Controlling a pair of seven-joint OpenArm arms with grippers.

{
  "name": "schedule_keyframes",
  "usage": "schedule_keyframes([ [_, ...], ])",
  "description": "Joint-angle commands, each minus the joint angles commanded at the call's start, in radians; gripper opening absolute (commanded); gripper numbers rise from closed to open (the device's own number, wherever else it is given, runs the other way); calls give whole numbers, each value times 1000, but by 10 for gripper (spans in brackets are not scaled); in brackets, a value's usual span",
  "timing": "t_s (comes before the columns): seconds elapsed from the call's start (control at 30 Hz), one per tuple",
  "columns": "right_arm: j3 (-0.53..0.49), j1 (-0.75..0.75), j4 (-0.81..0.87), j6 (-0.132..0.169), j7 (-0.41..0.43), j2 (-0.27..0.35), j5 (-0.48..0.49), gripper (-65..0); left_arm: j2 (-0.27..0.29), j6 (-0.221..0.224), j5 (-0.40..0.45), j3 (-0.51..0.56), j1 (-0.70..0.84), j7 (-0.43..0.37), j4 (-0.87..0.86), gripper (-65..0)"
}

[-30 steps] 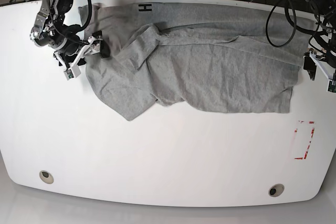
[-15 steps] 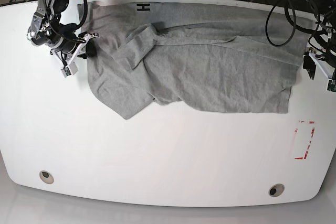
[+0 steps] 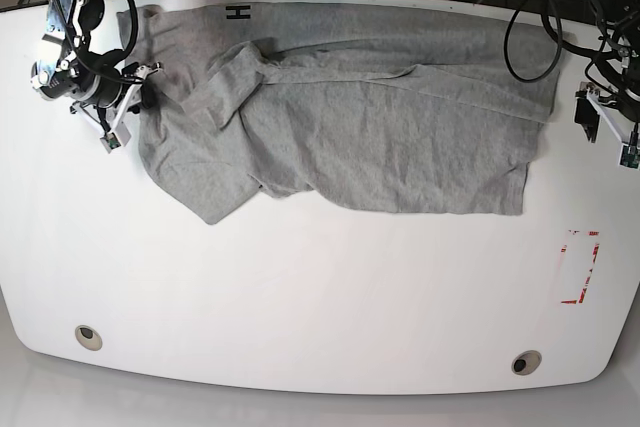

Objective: Layout the t-shirt on the table in an organized manner, then fold the t-shirt properly
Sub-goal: 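Grasp the shirt fabric with the right gripper and tug it, then move both grippers toward the shirt's hem side to grasp it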

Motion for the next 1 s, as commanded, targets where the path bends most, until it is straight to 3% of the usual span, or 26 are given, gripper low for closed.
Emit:
schedule_keyframes([
  [0.13,-2,-3,5,0,0,5,0,-553,0,0,0,0,0,0,0,0],
  [0.2,-6,-5,5,0,0,6,2,-510,0,0,0,0,0,0,0,0],
  [0.43,-3,-8,48,0,0,6,0,-224,0,0,-3,0,0,0,0,0],
  [0.47,-3,-15,68,0,0,6,0,-160,0,0,-3,2,0,0,0,0],
  [0.57,-3,-23,112,0,-2,8,0,-73,0,0,-3,2,0,0,0,0],
  [0.67,-3,-26,153,0,-5,8,-2,-31,0,0,-3,2,0,0,0,0],
  [1.0,-2,26,201,0,-5,12,-2,-28,0,0,-5,6,-6,0,-2,0],
])
